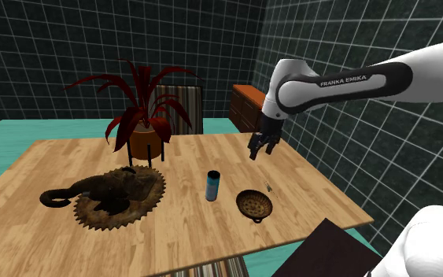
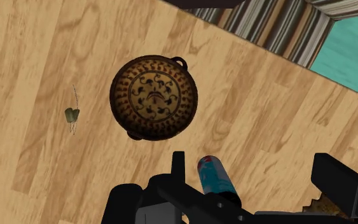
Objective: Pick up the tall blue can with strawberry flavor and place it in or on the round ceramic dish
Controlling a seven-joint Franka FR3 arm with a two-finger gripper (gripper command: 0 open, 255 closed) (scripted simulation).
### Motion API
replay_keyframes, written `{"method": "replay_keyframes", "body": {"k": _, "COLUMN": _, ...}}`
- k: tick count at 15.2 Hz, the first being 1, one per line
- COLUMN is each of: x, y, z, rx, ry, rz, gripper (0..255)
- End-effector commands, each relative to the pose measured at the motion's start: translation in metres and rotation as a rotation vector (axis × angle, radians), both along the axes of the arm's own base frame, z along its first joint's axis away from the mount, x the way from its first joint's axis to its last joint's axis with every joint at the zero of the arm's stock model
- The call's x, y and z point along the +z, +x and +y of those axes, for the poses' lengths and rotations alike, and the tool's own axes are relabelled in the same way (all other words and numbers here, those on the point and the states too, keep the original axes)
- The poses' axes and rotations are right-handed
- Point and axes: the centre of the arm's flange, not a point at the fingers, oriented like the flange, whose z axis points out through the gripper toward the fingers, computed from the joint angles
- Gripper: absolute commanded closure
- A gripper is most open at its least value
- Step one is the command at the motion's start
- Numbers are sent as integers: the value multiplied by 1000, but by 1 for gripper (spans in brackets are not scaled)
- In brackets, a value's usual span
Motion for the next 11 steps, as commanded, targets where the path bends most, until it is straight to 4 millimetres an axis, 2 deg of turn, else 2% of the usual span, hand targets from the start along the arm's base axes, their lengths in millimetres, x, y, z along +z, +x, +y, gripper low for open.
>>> {"method": "replay_keyframes", "body": {"k": 1, "x": -20, "y": 21, "z": 6, "rx": 6, "ry": -2, "rz": 2, "gripper": 0}}
{"method": "replay_keyframes", "body": {"k": 11, "x": -109, "y": 118, "z": 31, "rx": 37, "ry": -15, "rz": 18, "gripper": 0}}
